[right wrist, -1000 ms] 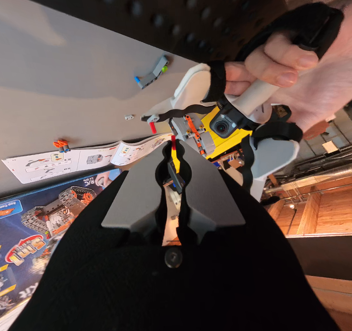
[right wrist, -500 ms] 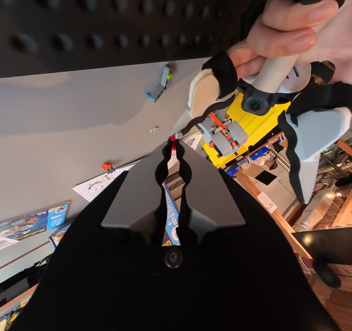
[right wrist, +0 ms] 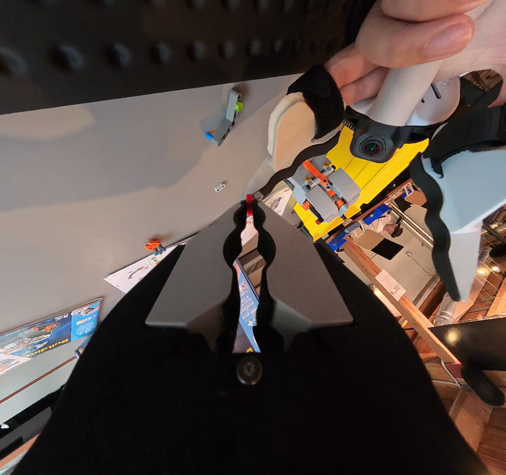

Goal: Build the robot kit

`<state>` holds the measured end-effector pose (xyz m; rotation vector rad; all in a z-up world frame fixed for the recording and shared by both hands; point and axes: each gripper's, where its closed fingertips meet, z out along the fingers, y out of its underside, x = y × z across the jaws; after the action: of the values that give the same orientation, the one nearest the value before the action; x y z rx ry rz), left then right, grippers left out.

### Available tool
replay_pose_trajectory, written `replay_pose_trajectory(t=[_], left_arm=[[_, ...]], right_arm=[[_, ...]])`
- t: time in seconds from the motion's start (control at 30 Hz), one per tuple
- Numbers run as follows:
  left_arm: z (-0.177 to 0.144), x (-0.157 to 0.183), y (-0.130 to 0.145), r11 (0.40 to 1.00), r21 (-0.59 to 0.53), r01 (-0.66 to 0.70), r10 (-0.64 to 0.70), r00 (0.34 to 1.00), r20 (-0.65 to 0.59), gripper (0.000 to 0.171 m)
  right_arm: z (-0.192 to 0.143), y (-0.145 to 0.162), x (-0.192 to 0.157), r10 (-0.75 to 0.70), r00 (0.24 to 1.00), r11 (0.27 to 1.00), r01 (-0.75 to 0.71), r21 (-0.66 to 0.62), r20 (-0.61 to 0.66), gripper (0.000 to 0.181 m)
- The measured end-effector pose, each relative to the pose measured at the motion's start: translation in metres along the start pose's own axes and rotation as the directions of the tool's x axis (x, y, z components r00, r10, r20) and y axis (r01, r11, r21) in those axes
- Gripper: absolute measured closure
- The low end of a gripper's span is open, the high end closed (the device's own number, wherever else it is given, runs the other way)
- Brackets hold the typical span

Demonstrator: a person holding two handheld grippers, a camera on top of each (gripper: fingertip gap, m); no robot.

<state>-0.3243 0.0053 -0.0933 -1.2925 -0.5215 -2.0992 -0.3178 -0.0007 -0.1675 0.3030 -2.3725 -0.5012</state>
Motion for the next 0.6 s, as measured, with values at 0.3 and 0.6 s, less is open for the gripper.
replay_pose_trajectory(t=[0.3,0.6], left_arm=[[-0.0014,-0.0009,-0.0001,1.000,0.000,-0.003,0.003,1.000,0.004,0.033],[-0.0019,-0.0017,0.0013,1.000,-0.006,0.002,-0.002,1.000,0.007,0.034]], right_arm=[[0.0004,-0.0015,0.0063,0.017,1.000,1.000,-0.017,0.003,-0.011,0.177],[0.0006,0.0011,0.0100,0.000,1.000,1.000,0.000,-0.010,-0.003,0.177]])
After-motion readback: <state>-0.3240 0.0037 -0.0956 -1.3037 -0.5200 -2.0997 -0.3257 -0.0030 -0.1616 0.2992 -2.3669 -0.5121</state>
